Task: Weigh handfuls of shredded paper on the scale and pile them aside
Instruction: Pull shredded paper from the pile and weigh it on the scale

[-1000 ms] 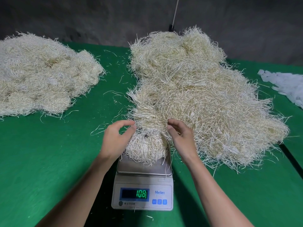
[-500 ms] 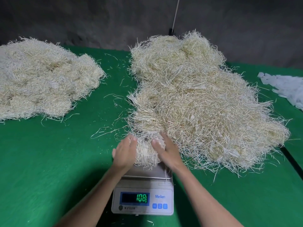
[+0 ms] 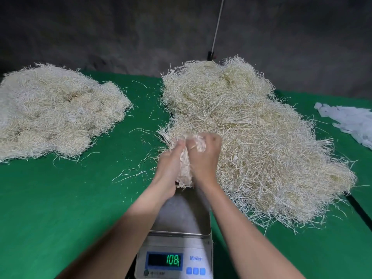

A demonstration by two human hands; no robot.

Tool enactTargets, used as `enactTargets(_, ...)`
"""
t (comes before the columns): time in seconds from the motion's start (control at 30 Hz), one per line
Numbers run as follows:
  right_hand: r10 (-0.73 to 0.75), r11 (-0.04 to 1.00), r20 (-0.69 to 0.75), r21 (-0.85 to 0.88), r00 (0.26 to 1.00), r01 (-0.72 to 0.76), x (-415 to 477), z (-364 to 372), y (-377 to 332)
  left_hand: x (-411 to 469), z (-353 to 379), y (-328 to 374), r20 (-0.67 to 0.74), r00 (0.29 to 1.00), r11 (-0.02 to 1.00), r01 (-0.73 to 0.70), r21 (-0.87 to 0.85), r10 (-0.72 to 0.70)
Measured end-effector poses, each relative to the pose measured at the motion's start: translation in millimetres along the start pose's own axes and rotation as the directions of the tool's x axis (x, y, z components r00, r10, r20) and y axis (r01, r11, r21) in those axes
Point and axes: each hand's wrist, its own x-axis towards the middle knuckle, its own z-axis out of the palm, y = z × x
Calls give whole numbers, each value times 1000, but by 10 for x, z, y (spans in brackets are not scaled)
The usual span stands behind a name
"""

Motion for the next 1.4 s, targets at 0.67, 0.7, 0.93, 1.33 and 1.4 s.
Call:
enactTargets(0.67, 79, 958, 238, 250, 968, -140, 92, -84, -44, 191, 351, 9, -179, 928, 931, -285, 227, 328)
enactTargets(0.7, 56, 965, 195, 241, 979, -103, 9, -74, -20, 221, 357, 30, -170, 921, 925, -311, 216, 350)
enactTargets(0.93, 415, 749, 41, 551, 909, -367, 326, -232, -58, 55, 304, -19, 1, 1000, 997, -26, 79, 26)
enactTargets(1.33, -32, 998, -83, -47, 996, 28, 101, -152, 230, 161, 493, -16, -245, 963, 984, -139, -109, 109)
enactTargets(1.4, -131, 985, -73, -123, 989, 122, -27, -47, 201, 243, 451, 144, -279, 957, 989, -110, -95, 80)
